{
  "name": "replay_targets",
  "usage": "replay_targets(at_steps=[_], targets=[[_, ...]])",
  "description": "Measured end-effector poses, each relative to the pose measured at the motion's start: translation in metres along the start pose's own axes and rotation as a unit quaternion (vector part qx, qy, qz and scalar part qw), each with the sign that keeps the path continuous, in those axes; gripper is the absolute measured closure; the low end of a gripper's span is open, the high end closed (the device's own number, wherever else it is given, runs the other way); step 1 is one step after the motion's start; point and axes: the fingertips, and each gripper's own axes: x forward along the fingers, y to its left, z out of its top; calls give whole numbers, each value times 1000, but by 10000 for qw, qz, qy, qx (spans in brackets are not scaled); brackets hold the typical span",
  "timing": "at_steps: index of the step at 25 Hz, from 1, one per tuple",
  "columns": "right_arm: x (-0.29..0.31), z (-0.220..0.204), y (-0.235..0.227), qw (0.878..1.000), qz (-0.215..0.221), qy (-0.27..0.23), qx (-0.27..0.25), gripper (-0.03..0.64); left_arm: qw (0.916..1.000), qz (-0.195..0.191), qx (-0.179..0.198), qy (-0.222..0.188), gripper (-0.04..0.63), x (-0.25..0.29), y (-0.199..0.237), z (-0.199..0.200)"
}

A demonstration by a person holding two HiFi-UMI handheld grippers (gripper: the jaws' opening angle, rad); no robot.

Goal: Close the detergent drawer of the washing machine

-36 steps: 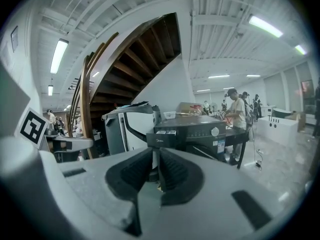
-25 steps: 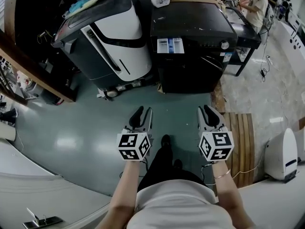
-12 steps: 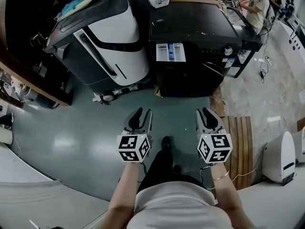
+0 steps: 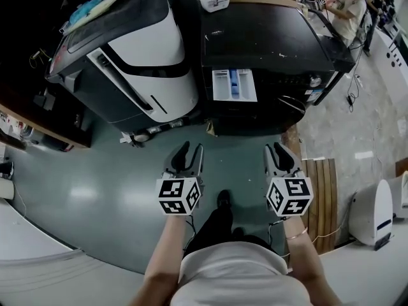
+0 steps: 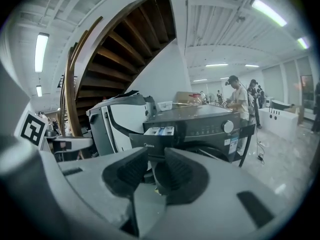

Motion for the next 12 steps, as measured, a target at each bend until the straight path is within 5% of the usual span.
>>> replay_targets(at_steps=[12], targets=[[62, 25, -5, 9995, -313, 64, -15, 529, 9997, -227, 39, 73, 457, 62, 39, 23]])
